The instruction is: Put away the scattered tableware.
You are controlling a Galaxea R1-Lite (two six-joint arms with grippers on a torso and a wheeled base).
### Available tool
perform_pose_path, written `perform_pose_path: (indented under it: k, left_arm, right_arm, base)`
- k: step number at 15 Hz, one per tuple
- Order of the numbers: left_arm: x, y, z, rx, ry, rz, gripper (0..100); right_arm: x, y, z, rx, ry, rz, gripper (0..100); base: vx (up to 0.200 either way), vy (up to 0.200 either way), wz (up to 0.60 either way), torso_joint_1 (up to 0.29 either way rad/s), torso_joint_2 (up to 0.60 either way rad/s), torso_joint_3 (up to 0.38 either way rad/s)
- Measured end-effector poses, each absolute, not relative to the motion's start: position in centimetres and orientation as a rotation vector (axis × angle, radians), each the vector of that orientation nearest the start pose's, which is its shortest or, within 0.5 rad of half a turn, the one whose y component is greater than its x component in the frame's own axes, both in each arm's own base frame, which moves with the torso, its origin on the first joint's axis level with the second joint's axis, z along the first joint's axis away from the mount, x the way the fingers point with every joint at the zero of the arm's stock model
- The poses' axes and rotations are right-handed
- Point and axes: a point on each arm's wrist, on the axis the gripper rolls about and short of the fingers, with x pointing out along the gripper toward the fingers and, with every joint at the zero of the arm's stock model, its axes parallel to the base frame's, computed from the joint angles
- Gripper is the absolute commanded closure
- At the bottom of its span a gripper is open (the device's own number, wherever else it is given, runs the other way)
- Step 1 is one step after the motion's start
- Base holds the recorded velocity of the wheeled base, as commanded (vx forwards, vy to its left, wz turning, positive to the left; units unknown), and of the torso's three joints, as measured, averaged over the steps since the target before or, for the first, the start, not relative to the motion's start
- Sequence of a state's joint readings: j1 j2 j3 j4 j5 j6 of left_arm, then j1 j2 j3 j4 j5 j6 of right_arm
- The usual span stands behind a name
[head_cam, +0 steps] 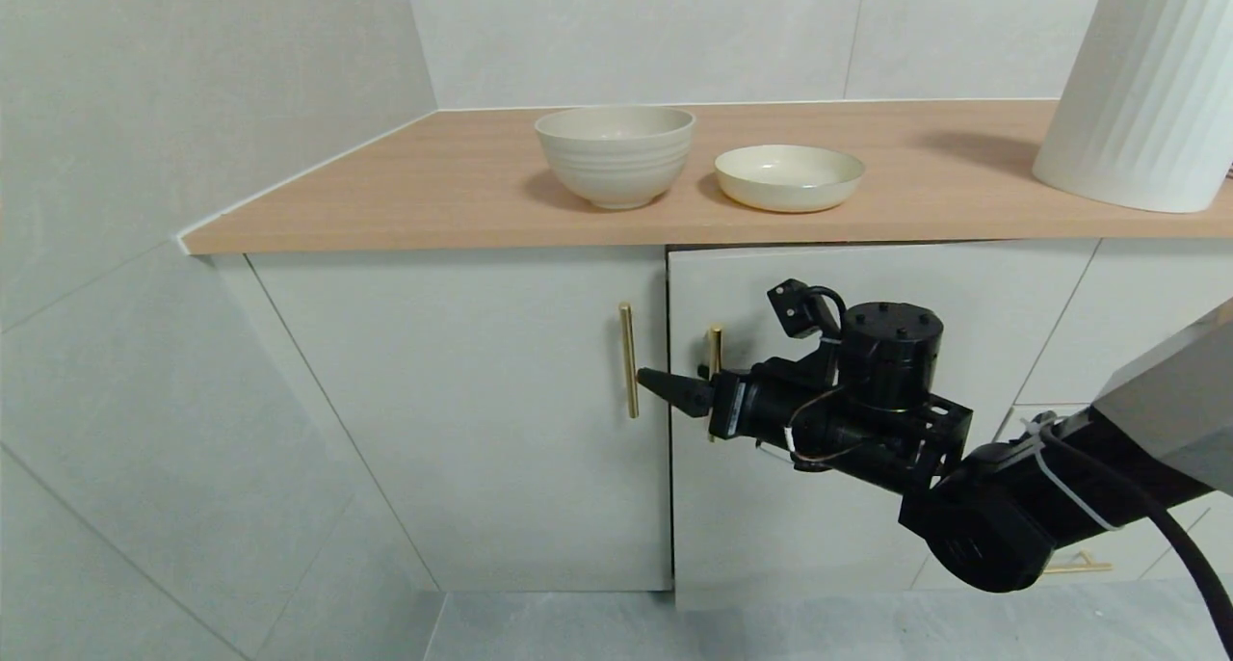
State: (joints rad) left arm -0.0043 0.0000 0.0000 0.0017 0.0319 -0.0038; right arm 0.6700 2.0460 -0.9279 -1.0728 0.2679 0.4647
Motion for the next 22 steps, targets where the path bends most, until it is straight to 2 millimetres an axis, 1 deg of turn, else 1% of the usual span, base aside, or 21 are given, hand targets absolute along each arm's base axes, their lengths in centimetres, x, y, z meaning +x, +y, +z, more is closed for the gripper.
perform_pose_path:
  k: [3, 7, 11, 13, 15, 17, 20, 22]
  left_arm:
    - [-2.3, 0.1, 7.5, -0.004, 0.002, 0.028, 0]
    - [-2.3, 0.1, 7.5, -0.005, 0.002, 0.027, 0]
    - [-2.3, 0.1, 7.5, -0.004, 0.002, 0.027, 0]
    - [-2.3, 0.1, 7.5, -0.002, 0.002, 0.027, 0]
    - [-2.3, 0.1, 7.6, -0.002, -0.003, 0.024, 0]
    - [-2.7, 0.0, 8.9, -0.008, -0.049, -0.019, 0]
    - [-3.6, -0.5, 11.2, -0.006, -0.075, -0.219, 0]
    - [-4.0, -0.7, 13.5, -0.002, -0.076, -0.327, 0]
  right_arm:
    - [28.4, 23.4, 14.6, 0.437, 0.284, 0.955, 0]
    - [25.2, 21.1, 15.2, 0.441, 0.338, 1.026, 0]
    - [22.2, 18.8, 15.2, 0.432, 0.388, 1.084, 0]
    - [21.4, 18.2, 15.2, 0.428, 0.398, 1.094, 0]
    - [21.0, 17.9, 15.4, 0.426, 0.396, 1.105, 0]
    - [20.8, 17.7, 15.5, 0.426, 0.391, 1.107, 0]
    - [20.7, 17.7, 15.6, 0.426, 0.388, 1.109, 0]
    - [20.7, 17.7, 15.6, 0.426, 0.389, 1.110, 0]
  base:
    - [0.000, 0.000, 0.00, 0.000, 0.00, 0.000]
    - [0.000, 0.000, 0.00, 0.000, 0.00, 0.000]
    - [0.000, 0.000, 0.00, 0.000, 0.00, 0.000]
    - [0.000, 0.000, 0.00, 0.000, 0.00, 0.000]
    - [0.000, 0.000, 0.00, 0.000, 0.00, 0.000]
    - [0.000, 0.000, 0.00, 0.000, 0.00, 0.000]
    - [0.000, 0.000, 0.00, 0.000, 0.00, 0.000]
    - [0.000, 0.000, 0.00, 0.000, 0.00, 0.000]
